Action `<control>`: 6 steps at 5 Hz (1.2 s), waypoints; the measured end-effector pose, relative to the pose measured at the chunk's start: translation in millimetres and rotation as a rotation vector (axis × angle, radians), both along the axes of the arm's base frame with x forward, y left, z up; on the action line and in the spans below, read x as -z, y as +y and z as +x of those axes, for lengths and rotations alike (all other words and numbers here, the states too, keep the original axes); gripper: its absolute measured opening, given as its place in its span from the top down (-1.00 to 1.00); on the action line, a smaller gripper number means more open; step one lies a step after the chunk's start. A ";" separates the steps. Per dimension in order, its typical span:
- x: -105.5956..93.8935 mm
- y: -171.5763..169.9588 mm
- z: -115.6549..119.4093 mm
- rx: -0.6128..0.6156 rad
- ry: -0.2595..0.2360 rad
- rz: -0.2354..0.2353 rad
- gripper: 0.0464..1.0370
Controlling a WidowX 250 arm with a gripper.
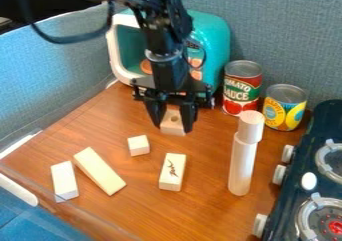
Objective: Put the square block with hole on top of the rectangular block with brown carving
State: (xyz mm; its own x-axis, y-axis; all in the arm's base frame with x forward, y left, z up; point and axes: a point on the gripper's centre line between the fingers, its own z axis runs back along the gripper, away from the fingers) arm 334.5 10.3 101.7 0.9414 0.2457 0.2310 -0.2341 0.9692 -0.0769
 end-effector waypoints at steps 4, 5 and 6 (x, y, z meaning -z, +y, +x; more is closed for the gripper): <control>45.7 5.3 14.3 -0.020 0.131 0.001 -0.08; 52.7 2.8 7.3 -0.020 0.152 0.015 -0.08; 77.2 4.8 1.9 -0.021 0.224 0.024 -0.08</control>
State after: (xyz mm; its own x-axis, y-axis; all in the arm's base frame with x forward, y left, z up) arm 336.4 15.1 24.5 0.9646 0.2628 0.0226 -0.2629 0.9648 0.0024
